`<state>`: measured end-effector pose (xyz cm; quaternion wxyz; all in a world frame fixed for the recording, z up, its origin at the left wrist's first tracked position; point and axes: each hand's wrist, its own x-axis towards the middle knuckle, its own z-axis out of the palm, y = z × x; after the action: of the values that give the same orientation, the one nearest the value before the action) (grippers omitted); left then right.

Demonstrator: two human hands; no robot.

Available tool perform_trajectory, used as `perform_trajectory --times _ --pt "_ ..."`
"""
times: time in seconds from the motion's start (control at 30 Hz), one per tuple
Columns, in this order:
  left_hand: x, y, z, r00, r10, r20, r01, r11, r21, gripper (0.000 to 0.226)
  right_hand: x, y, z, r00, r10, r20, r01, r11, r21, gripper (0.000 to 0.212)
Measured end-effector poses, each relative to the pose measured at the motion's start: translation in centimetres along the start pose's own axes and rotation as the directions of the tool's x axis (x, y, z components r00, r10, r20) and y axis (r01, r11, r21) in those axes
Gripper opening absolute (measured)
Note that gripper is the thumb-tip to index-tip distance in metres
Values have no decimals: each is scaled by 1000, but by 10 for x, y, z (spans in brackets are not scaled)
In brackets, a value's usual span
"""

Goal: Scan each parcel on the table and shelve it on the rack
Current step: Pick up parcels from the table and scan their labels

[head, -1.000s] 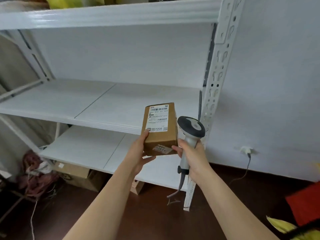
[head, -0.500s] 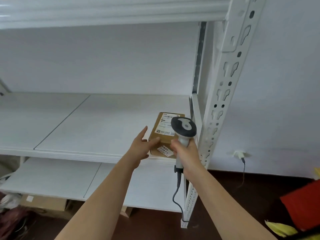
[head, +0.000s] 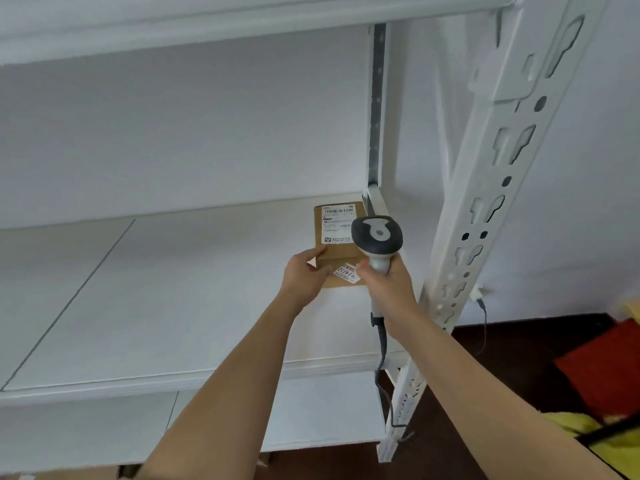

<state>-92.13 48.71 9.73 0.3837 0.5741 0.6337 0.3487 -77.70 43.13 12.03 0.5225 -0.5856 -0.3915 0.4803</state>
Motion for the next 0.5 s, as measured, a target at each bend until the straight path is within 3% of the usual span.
perform_trajectory --times 0.13,0.23,0.33,0.4,0.5 --pt "37 10 3 995 -67 75 77 989 -130 59 8 0 -4 998 5 -70 -5 1000 3 29" --pt "57 20 2 966 -126 225 186 945 -269 66 9 5 -5 996 9 -84 -11 1000 -22 24" --pt "63 30 1 917 -109 383 209 950 -231 67 8 6 -5 996 26 -90 -30 999 -45 22" --pt "62 30 4 935 -139 327 229 939 -257 61 6 5 -5 995 23 -95 -28 998 -51 19" --pt "52 27 13 984 -153 95 176 930 -323 32 0 2 -5 997 18 -74 -22 999 -50 22"
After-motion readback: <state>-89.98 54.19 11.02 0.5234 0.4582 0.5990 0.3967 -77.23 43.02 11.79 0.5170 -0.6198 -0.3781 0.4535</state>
